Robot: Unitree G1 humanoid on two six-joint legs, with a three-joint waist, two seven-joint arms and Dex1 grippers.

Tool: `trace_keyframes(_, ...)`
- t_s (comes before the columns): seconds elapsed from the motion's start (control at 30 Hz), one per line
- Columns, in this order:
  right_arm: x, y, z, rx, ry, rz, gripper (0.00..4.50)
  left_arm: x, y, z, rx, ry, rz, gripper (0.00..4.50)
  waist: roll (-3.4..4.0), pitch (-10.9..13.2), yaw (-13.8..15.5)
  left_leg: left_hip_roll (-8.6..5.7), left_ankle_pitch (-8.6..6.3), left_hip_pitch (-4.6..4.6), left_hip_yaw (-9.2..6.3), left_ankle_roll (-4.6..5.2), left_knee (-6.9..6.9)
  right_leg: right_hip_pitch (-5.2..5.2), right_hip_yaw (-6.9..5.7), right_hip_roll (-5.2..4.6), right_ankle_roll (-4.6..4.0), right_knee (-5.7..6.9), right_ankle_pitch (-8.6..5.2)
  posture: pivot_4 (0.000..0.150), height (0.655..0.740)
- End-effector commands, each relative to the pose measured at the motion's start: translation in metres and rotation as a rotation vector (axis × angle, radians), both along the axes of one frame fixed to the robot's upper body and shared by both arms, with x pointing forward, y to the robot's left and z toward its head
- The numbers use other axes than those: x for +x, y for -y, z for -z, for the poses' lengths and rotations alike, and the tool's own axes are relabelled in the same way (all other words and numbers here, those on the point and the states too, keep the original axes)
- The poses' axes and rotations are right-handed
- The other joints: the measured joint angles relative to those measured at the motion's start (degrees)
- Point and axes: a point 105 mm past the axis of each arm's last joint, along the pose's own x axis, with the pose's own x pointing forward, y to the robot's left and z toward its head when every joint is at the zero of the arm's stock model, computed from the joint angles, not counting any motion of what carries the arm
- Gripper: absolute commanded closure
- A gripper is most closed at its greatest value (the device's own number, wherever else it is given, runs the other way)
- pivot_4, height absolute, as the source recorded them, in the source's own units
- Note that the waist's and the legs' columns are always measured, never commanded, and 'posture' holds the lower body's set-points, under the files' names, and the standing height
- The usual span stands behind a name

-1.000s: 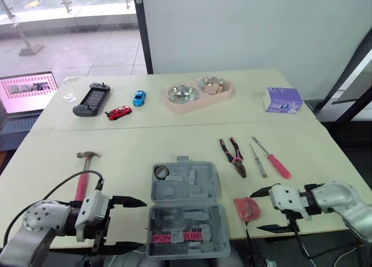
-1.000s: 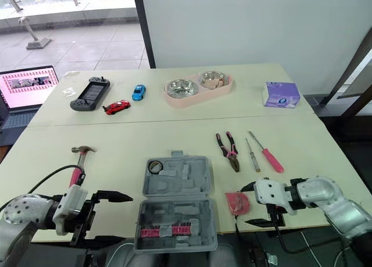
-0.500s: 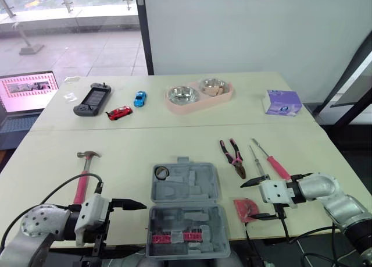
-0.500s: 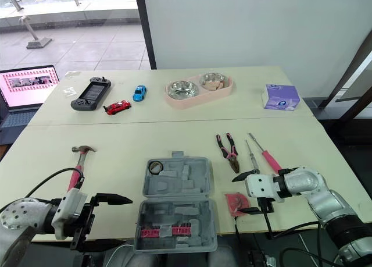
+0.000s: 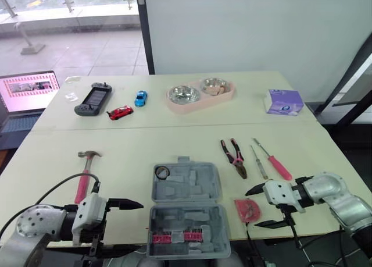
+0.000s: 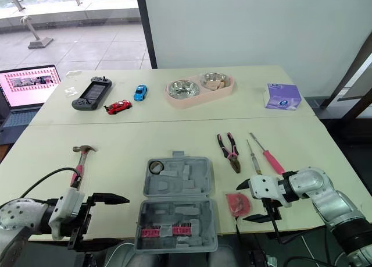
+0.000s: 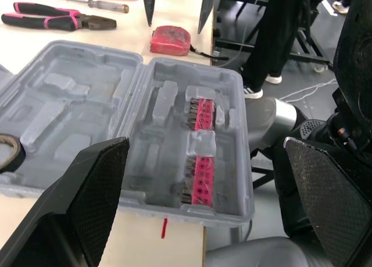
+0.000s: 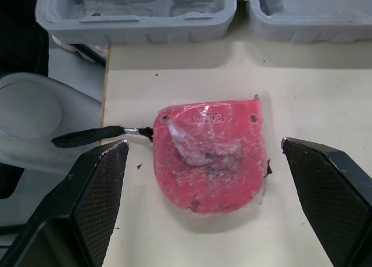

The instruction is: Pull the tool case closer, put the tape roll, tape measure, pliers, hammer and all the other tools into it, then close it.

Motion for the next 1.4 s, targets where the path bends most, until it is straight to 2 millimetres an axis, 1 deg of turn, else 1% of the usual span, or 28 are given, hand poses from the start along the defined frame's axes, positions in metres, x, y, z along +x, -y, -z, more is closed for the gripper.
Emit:
trace_keyframes(0.03, 0.003, 0.0, 0.002, -0.003, 0.031, 0.018, 0.04, -0.001, 0.002, -0.007, -0.007, 0.024, 0.013, 0.0, 0.0, 0.0, 0.05, 0.0, 0.0, -0.01, 0.0, 0.0, 0.0, 0.0, 0.0, 0.0, 0.01, 0.0, 0.0, 0.15, 0.736)
trace_keyframes(0.23, 0.009, 0.001, 0.018, -0.026, 0.038, 0.05, 0.04, -0.001, 0.002, -0.007, -0.004, 0.024, 0.011, 0.0, 0.02, 0.01, 0.13, -0.01, 0.0, -0.01, 0.0, 0.0, 0.01, -0.01, 0.0, 0.0, 0.04, 0.0, 0.02, 0.15, 0.736)
trace_keyframes(0.47, 0.003, -0.001, 0.026, -0.028, 0.005, 0.036, 0.04, 0.0, 0.001, -0.008, -0.001, 0.026, 0.003, 0.0, 0.03, 0.01, 0.07, 0.0, 0.0, 0.0, 0.0, 0.0, 0.01, 0.0, 0.0, 0.0, 0.04, 0.0, 0.02, 0.15, 0.736)
trace_keyframes(0.57, 0.004, -0.003, 0.025, -0.023, 0.007, 0.039, 0.85, 0.001, 0.002, -0.008, -0.001, 0.027, 0.0, 0.0, 0.02, 0.01, 0.08, 0.0, 0.0, 0.0, 0.0, 0.0, 0.01, 0.0, 0.0, 0.0, 0.04, 0.0, 0.03, 0.15, 0.736)
trace_keyframes(0.6, 0.004, -0.003, 0.025, -0.023, 0.008, 0.039, 1.25, 0.001, 0.002, -0.008, -0.002, 0.027, 0.0, 0.0, 0.02, 0.01, 0.08, 0.0, 0.0, 0.0, 0.0, 0.0, 0.01, 0.0, 0.0, 0.0, 0.04, 0.0, 0.03, 0.15, 0.736)
trace_keyframes(0.63, 0.005, -0.003, 0.024, -0.024, 0.007, 0.039, 1.56, 0.001, 0.002, -0.008, -0.002, 0.027, 0.0, 0.0, 0.02, 0.01, 0.08, 0.0, 0.0, 0.0, 0.0, 0.0, 0.01, 0.0, 0.0, 0.0, 0.04, 0.0, 0.03, 0.15, 0.736)
trace_keyframes(0.77, 0.004, -0.004, 0.022, -0.022, 0.01, 0.018, 1.56, 0.002, 0.002, -0.008, -0.004, 0.027, -0.001, 0.0, 0.02, 0.01, 0.08, 0.0, 0.0, 0.0, 0.0, 0.0, 0.01, 0.0, 0.0, 0.0, 0.04, 0.0, 0.03, 0.15, 0.736)
trace_keyframes(0.83, 0.005, -0.008, 0.013, 0.0, 0.013, 0.014, 1.56, 0.002, 0.002, -0.008, -0.005, 0.029, -0.004, 0.0, 0.03, 0.01, 0.09, 0.0, 0.0, 0.0, 0.0, 0.0, 0.01, 0.0, 0.0, 0.0, 0.04, 0.0, 0.03, 0.15, 0.736)
trace_keyframes(0.9, 0.008, -0.015, -0.006, 0.027, 0.027, 0.004, 1.56, 0.003, 0.001, -0.008, -0.003, 0.029, -0.014, 0.0, 0.06, 0.03, 0.07, 0.0, 0.0, -0.01, 0.0, 0.0, 0.01, -0.01, 0.0, 0.0, 0.05, 0.01, 0.03, 0.15, 0.736)
trace_keyframes(0.97, 0.013, -0.03, -0.038, 0.032, 0.054, -0.014, 1.56, 0.006, -0.002, -0.006, 0.003, 0.032, -0.037, 0.0, 0.28, 0.16, -0.04, 0.0, 0.0, -0.03, 0.0, 0.0, 0.04, -0.03, 0.01, 0.0, 0.05, 0.02, 0.04, 0.15, 0.736)
trace_keyframes(1.03, 0.017, -0.041, -0.056, 0.021, 0.071, -0.006, 1.56, 0.008, -0.003, -0.005, 0.004, 0.035, -0.052, 0.0, 0.39, 0.23, -0.17, -0.01, 0.0, -0.03, 0.01, 0.0, 0.06, -0.05, 0.03, -0.01, 0.04, 0.03, 0.05, 0.15, 0.736)
trace_keyframes(1.07, 0.023, -0.049, -0.064, 0.01, 0.082, 0.014, 1.56, 0.01, -0.003, -0.004, 0.003, 0.037, -0.061, 0.0, 0.38, 0.22, -0.11, 0.0, 0.0, -0.04, 0.0, 0.0, 0.04, -0.09, 0.03, 0.0, 0.03, 0.04, 0.06, 0.15, 0.736)
trace_keyframes(1.13, 0.036, -0.073, -0.081, -0.011, 0.116, 0.052, 1.56, 0.013, -0.003, -0.003, 0.003, 0.042, -0.069, 0.0, 0.38, 0.22, -0.23, 0.02, 0.0, -0.05, -0.02, 0.0, 0.03, -0.11, 0.01, 0.03, 0.03, 0.06, 0.06, 0.15, 0.736)
trace_keyframes(1.2, 0.045, -0.091, -0.09, -0.029, 0.135, 0.088, 1.56, 0.015, -0.002, -0.003, 0.002, 0.045, -0.072, 0.0, 0.37, 0.21, -0.11, 0.02, 0.01, -0.13, -0.03, -0.01, 0.04, -0.23, 0.01, 0.03, 0.05, 0.08, 0.08, 0.15, 0.736)
trace_keyframes(1.23, 0.049, -0.098, -0.091, -0.049, 0.135, 0.115, 1.56, 0.017, -0.001, -0.003, -0.001, 0.046, -0.073, 0.0, 0.37, 0.21, 0.07, 0.02, 0.01, -0.13, -0.04, -0.01, 0.01, -0.24, 0.0, 0.03, 0.05, 0.08, 0.08, 0.15, 0.736)
trace_keyframes(1.3, 0.059, -0.11, -0.09, -0.115, 0.188, 0.128, 1.56, 0.019, 0.0, -0.004, -0.002, 0.049, -0.073, 0.0, 0.33, 0.19, 0.31, 0.01, 0.01, -0.17, -0.08, -0.02, -0.02, -0.26, -0.03, 0.02, 0.06, 0.07, 0.09, 0.15, 0.736)
trace_keyframes(1.4, 0.063, -0.119, -0.083, -0.185, 0.186, 0.152, 1.56, 0.023, -0.001, -0.006, 0.003, 0.057, -0.079, 0.0, 0.31, 0.2, 0.58, -0.1, 0.01, -0.34, -0.12, -0.03, 0.0, -0.32, -0.04, -0.08, 0.06, 0.02, 0.1, 0.15, 0.736)
